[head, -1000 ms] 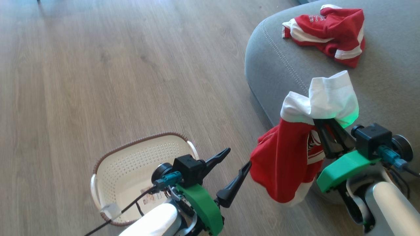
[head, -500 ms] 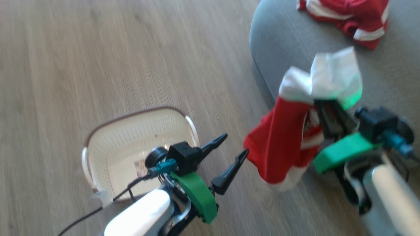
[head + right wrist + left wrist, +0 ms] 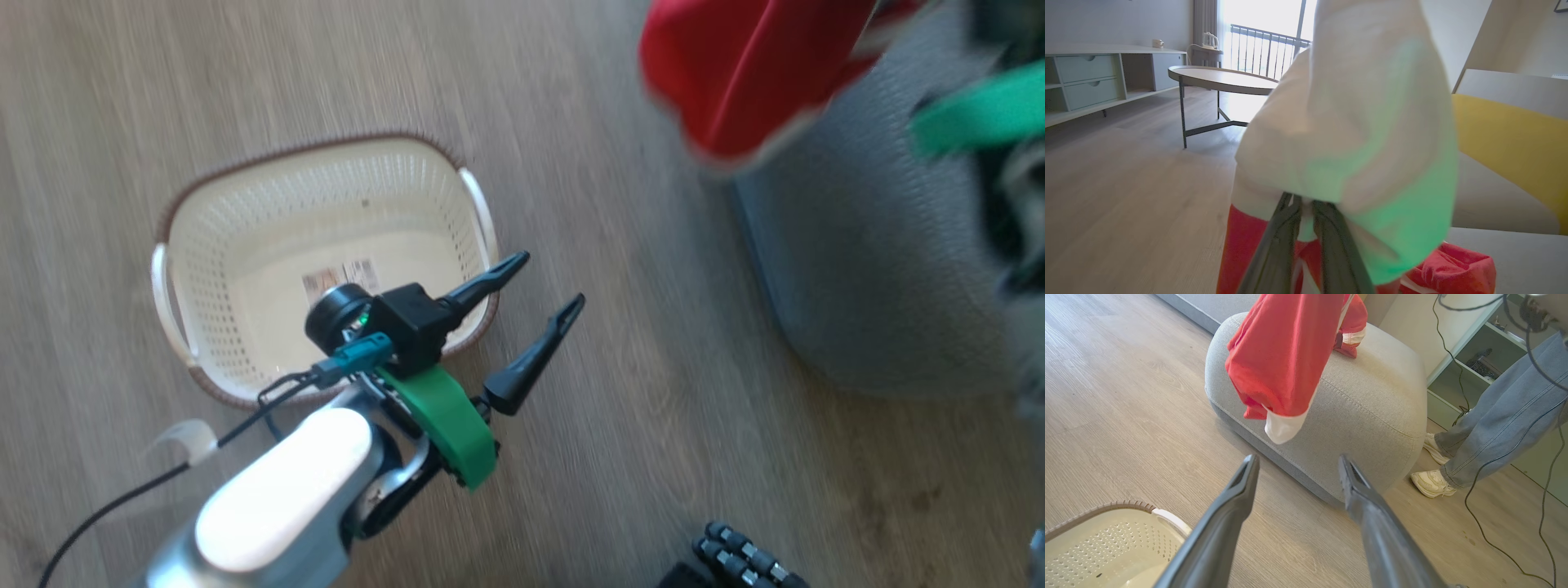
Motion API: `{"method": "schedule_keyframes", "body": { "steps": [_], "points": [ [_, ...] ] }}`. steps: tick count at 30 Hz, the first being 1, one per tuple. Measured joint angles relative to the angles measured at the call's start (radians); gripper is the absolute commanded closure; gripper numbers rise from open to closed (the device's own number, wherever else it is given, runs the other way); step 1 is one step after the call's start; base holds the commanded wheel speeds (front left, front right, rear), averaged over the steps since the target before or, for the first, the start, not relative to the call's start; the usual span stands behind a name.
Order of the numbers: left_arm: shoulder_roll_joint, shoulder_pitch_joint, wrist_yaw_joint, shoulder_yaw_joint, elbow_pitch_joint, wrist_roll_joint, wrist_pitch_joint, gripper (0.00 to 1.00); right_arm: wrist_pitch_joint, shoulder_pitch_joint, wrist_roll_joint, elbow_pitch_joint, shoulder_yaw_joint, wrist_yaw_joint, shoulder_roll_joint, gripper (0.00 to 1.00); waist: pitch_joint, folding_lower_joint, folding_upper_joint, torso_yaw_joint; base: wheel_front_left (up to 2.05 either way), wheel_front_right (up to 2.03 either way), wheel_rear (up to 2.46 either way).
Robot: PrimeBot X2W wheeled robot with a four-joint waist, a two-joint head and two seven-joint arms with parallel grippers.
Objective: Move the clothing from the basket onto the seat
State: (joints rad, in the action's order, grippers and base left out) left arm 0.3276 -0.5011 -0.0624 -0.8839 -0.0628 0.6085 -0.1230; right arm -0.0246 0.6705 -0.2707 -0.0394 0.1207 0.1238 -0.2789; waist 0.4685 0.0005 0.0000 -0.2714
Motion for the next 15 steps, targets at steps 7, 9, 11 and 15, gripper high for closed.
{"method": "schedule_keyframes", "body": {
  "steps": [7,9,11,15],
  "points": [
    [0.022,-0.029,-0.001,0.022,0.025,0.001,0.001,0.00,0.132,0.317,-0.073,0.135,-0.145,0.000,-0.064,1.00,0.106,-0.0002,0.0000,0.020,0.00,0.00,0.00],
    [0.021,-0.040,-0.005,0.024,0.031,0.005,0.003,0.00,0.165,0.419,-0.084,0.183,-0.204,0.000,-0.076,1.00,0.130,-0.0002,0.0000,0.030,0.00,0.00,0.00],
    [0.018,-0.041,-0.007,0.027,0.035,0.012,0.002,0.00,0.198,0.512,-0.082,0.222,-0.261,0.000,-0.089,1.00,0.152,-0.0004,0.0000,0.043,0.00,0.00,0.00],
    [0.018,-0.042,-0.009,0.026,0.038,0.013,-0.011,0.00,0.275,0.646,-0.011,0.280,-0.354,0.000,-0.164,1.00,0.189,-0.0004,0.0000,0.076,0.00,0.00,0.00]
  ]
}}
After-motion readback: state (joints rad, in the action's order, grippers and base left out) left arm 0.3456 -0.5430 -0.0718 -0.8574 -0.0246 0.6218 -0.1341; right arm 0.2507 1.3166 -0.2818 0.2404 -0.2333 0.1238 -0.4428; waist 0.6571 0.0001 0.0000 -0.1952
